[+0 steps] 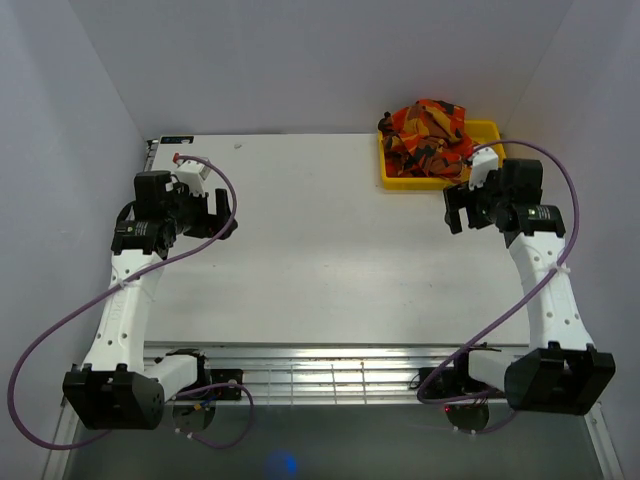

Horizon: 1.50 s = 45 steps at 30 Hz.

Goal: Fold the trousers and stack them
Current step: Grab the trousers from the pile

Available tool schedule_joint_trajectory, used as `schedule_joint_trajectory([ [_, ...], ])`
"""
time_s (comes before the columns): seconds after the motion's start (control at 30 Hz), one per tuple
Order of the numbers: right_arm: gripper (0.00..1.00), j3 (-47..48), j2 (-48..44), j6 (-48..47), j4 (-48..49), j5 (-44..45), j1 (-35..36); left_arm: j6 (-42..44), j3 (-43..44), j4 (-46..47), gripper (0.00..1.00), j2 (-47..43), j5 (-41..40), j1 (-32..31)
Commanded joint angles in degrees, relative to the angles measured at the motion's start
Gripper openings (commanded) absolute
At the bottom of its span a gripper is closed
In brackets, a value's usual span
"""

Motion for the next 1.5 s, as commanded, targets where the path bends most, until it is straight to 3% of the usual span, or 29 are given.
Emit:
schedule_joint_trajectory([
  [0.0, 0.90, 11.6, 11.5, 2.8, 2.8, -1.9, -0.2, 0.6, 3.3, -1.0, 0.98, 0.6, 1.2, 0.2],
  [0.17, 0.90, 40.7, 31.7, 4.7, -0.4, -1.8, -0.1, 0.3, 4.5, -0.4, 0.98, 1.1, 4.4, 0.2],
  [0.33, 0.90, 59.9, 51.5, 4.8, -0.9, -1.0, 0.1, -1.0, 4.6, -1.0, 0.98, 2.9, 4.7, 0.3],
  [0.53, 0.90, 59.8, 60.9, 5.3, 9.4, -3.4, 0.5, -1.0, 3.0, -0.9, 0.98, 3.7, 4.9, 0.2],
  [0.8, 0.90, 61.8, 72.5, 2.5, 9.6, -2.1, 1.6, -0.5, 1.1, -0.9, 0.98, 3.3, 4.5, 0.2],
  [0.83, 0.91, 61.6, 73.3, 2.2, 9.6, -1.4, 1.6, -0.4, 1.0, -0.8, 0.98, 3.3, 4.4, 0.2],
  [0.87, 0.99, 61.4, 74.7, 1.6, 9.5, -0.5, 1.6, -0.3, 1.0, -0.8, 0.98, 3.4, 3.9, 0.2],
  [0.93, 0.76, 60.8, 75.3, 0.3, 9.4, -0.1, 1.5, -0.1, 1.1, -1.1, 0.98, 3.9, 3.4, 0.3],
  [0.97, 0.45, 60.5, 75.5, 0.0, 9.2, -1.2, 1.3, 0.0, 1.1, -1.2, 0.98, 4.0, 3.2, 0.3],
  [1.0, 0.22, 60.5, 75.5, -0.1, 9.0, -1.1, 1.2, 0.1, 1.2, -1.4, 0.98, 4.2, 2.7, 0.3],
  [1.03, 0.12, 60.5, 75.5, 0.7, 8.9, -0.3, 1.2, 0.1, 1.2, -1.4, 0.98, 4.2, 2.6, 0.2],
  [1.07, 0.08, 60.6, 74.8, 0.9, 9.0, -0.2, 1.2, 0.1, 1.2, -1.2, 0.98, 4.2, 2.5, 0.2],
  [1.23, 0.08, 61.0, 68.3, 1.8, 8.9, -4.7, 1.1, -0.1, 1.5, -1.4, 0.98, 3.7, 2.4, 0.2],
  [1.47, 0.08, 59.5, 48.1, 9.3, 17.9, -12.0, 0.7, -1.1, 2.8, -1.4, 0.98, 2.5, 0.4, 0.2],
])
